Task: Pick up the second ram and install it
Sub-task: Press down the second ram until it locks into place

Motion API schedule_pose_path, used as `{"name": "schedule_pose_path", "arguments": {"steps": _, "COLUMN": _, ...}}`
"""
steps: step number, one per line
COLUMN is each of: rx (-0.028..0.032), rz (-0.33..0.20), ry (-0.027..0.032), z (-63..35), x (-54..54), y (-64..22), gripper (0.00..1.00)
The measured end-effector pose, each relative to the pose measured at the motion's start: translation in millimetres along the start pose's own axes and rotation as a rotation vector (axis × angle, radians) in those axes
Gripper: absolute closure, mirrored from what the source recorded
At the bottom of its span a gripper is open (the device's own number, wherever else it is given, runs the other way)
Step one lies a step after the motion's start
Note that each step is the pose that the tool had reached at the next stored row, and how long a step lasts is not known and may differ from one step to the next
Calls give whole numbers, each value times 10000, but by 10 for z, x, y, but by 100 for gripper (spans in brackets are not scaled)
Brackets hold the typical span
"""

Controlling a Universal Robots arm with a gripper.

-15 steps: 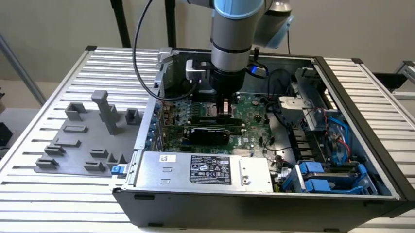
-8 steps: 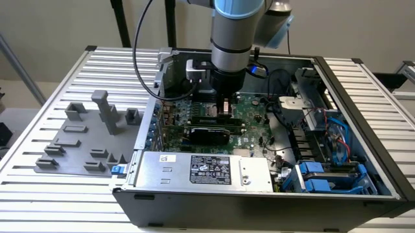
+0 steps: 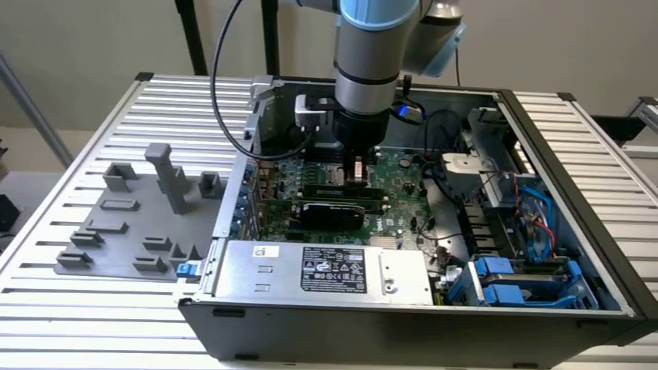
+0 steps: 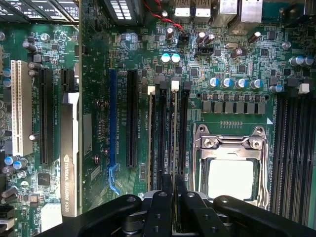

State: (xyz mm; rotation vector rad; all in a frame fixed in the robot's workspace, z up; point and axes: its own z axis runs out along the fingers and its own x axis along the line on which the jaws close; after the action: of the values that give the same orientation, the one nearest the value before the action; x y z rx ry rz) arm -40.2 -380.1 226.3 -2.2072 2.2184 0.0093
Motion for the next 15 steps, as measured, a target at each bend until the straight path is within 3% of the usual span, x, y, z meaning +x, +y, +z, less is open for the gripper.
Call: {"name": "schedule_pose_path", "arguments": {"steps": 15, "rx": 2, "rz": 160, "ry": 0, "z": 4, "x": 0, "y": 0, "gripper": 100}}
